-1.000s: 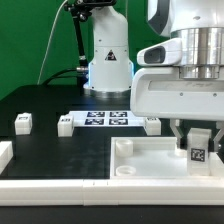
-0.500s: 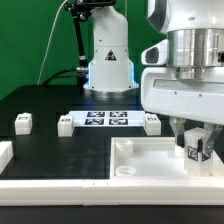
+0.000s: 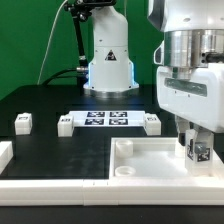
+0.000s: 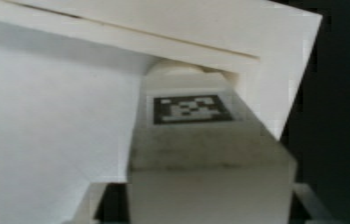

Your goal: Assemble one leg

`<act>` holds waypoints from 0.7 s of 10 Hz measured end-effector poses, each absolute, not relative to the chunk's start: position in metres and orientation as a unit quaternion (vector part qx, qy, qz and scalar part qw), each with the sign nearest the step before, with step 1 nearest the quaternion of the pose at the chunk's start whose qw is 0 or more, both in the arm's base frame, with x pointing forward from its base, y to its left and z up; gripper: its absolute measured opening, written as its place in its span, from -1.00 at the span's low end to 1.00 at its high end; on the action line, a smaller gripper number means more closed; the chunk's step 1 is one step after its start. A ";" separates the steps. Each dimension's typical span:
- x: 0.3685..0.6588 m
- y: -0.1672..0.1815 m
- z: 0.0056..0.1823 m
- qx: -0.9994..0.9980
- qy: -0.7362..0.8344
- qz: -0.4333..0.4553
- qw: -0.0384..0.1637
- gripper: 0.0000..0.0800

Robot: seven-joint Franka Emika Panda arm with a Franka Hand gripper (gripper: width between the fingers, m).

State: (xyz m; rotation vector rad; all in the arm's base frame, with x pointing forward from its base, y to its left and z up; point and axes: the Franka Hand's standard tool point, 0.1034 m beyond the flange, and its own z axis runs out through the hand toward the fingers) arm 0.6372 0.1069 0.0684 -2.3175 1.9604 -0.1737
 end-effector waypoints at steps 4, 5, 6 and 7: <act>0.635 0.108 0.067 -0.716 0.695 -0.047 0.054 0.02; 0.634 0.110 0.067 -0.727 0.682 -0.047 0.053 0.36; 0.633 0.116 0.066 -0.738 0.671 -0.046 0.054 0.57; 0.634 0.116 0.066 -0.768 0.637 -0.049 0.052 0.61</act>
Offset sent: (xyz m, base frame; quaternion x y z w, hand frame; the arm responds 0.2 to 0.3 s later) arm 0.0000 0.0000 0.0000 0.0000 0.0000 0.0000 1.0000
